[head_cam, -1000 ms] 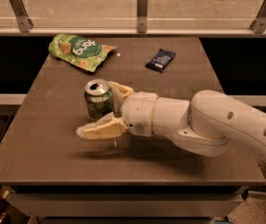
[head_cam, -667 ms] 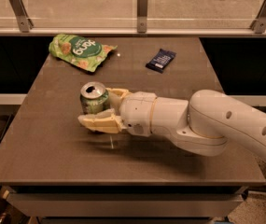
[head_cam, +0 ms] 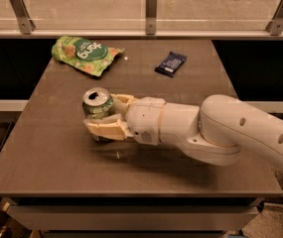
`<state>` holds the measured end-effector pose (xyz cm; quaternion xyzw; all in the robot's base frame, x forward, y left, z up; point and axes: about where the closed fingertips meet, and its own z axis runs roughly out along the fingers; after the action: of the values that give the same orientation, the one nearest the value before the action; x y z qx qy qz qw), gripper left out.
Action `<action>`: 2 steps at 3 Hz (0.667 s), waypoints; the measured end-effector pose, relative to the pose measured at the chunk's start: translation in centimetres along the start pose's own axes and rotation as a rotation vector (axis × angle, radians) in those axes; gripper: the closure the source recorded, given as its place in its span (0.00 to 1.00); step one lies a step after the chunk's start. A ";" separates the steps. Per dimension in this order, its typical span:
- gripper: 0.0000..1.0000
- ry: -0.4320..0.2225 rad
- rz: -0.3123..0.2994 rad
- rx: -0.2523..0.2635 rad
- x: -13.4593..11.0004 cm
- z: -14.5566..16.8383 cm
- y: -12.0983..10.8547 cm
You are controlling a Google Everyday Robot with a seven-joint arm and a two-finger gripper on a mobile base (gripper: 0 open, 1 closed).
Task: Knock green can over
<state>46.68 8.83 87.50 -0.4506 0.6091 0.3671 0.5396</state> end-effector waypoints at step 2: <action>1.00 0.050 -0.027 -0.005 -0.7 -0.2 -0.6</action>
Offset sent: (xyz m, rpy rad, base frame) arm 0.0202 -0.0188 0.0174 -0.1676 -0.0160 0.0070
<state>47.19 8.54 88.21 -0.4695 0.6153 0.3499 0.5279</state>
